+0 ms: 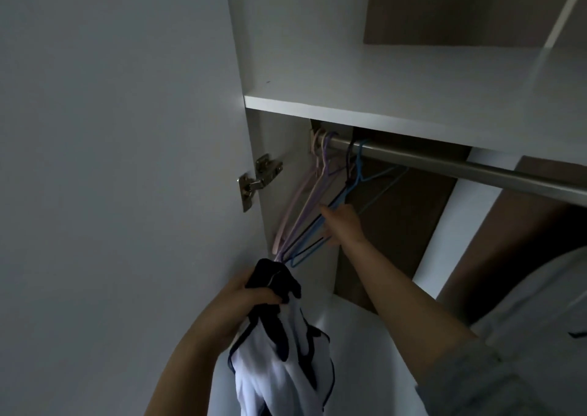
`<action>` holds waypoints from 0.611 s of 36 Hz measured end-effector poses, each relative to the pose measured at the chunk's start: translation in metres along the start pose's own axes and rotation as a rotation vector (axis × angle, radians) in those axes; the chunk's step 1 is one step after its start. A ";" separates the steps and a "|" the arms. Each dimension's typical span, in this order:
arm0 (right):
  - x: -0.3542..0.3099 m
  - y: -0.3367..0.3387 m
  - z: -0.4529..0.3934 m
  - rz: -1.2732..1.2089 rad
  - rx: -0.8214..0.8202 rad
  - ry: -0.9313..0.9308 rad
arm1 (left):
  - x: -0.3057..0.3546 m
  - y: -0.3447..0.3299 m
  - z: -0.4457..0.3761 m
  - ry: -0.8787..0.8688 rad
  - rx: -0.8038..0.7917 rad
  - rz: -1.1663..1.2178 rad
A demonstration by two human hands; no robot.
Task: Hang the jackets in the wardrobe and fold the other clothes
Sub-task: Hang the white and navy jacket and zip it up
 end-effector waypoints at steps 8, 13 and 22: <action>-0.012 0.016 0.003 0.327 0.168 0.179 | -0.007 0.015 0.000 -0.023 0.104 0.059; -0.033 0.033 0.030 0.123 0.234 0.312 | -0.004 0.012 0.005 -0.060 0.079 0.065; 0.024 0.071 0.141 -0.219 0.150 0.387 | -0.001 -0.002 0.016 -0.124 -0.029 -0.016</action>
Point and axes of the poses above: each hand's wrist, its own z-axis away from the middle knuckle, its own y-axis out of the back of the hand, x = y × z, the point moved 9 cm from there along -z, towards the middle knuckle, and after that the axes turned 15 degrees about -z, right-handed, at the moved point
